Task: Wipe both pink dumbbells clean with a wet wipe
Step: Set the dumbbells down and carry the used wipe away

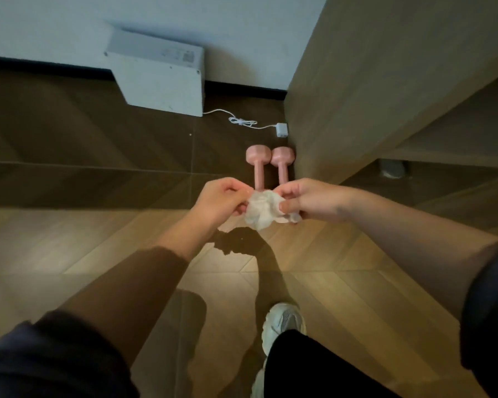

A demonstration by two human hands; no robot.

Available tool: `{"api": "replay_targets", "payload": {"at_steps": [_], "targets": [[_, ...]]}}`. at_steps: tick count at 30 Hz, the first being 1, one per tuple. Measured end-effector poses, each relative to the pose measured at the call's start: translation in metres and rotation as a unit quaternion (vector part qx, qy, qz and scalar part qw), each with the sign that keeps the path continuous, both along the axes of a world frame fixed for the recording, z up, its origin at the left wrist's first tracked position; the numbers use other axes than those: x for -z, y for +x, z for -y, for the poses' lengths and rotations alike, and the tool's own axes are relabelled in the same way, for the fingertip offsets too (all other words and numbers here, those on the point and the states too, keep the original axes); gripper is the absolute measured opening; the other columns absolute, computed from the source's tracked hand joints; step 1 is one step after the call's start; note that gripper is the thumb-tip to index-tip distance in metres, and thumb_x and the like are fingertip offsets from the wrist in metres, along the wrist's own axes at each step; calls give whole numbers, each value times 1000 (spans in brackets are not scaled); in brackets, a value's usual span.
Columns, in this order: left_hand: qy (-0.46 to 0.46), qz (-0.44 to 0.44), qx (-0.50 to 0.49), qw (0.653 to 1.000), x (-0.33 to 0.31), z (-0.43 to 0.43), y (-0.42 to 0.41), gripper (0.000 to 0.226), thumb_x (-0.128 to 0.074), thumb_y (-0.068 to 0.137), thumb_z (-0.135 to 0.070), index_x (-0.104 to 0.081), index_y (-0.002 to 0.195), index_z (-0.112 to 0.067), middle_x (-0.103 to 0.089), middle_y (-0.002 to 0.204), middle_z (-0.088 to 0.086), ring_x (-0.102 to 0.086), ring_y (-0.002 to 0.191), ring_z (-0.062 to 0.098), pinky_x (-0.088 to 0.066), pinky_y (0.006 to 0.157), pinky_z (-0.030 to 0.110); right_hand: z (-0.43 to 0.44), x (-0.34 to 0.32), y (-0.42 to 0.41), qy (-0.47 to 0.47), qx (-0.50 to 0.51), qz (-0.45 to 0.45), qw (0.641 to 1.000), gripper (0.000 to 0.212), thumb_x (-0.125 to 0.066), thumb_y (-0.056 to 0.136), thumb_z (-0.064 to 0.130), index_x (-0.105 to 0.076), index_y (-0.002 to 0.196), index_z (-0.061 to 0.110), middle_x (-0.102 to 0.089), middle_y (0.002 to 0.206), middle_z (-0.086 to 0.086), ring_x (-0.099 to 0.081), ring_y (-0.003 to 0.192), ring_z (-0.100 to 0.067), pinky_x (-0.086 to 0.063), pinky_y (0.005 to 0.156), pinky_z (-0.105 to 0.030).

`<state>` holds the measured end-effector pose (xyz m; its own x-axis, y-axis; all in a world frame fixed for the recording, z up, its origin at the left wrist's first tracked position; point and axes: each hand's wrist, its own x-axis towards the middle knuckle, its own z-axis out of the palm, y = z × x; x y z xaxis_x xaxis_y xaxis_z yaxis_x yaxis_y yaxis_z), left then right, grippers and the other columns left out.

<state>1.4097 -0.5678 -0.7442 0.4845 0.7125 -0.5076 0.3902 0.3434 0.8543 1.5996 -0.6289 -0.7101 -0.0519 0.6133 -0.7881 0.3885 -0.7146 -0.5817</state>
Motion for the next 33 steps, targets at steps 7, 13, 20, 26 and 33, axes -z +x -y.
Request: {"api": "replay_targets", "payload": {"at_steps": [7, 13, 20, 26, 33], "targets": [[-103, -10, -146, 984, -146, 10, -109, 19, -50, 101, -20, -61, 113, -10, -62, 85, 3, -59, 62, 6, -49, 57, 16, -10, -133, -95, -41, 58, -114, 991, 24, -52, 98, 6, -64, 118, 11, -65, 104, -8, -67, 85, -14, -48, 69, -26], [-75, -26, -210, 975, -290, 27, -211, 15, -50, 101, -19, -65, 101, -17, -65, 101, 8, -63, 88, 17, -57, 79, 31, -13, -268, -197, -71, 114, -164, 977, 23, -43, 104, 19, -61, 113, 8, -66, 96, -12, -69, 73, -19, -48, 61, -27], [-66, -24, -283, 957, -415, 39, -322, 13, -52, 99, -20, -64, 93, -19, -63, 88, 3, -58, 76, 15, -48, 62, 26, -25, -395, -318, -2, -81, -95, 992, 4, -66, 91, 15, -65, 88, 15, -67, 85, -6, -64, 83, -17, -53, 79, -29], [-77, 30, -352, 932, -470, 31, -398, 13, -50, 90, -6, -58, 80, -4, -57, 77, 5, -48, 64, 18, -41, 51, 25, -56, -451, -381, 60, -112, -80, 989, 6, -66, 92, 16, -67, 93, 9, -69, 82, -8, -64, 71, -13, -53, 68, -24], [-110, 127, -439, 883, -499, 29, -480, 32, -58, 95, -42, -63, 86, -12, -60, 92, 14, -58, 79, 20, -50, 67, 28, -104, -475, -470, 64, -184, -91, 977, 24, -65, 92, 16, -65, 107, -2, -68, 85, -11, -61, 74, -16, -52, 68, -25]]}}
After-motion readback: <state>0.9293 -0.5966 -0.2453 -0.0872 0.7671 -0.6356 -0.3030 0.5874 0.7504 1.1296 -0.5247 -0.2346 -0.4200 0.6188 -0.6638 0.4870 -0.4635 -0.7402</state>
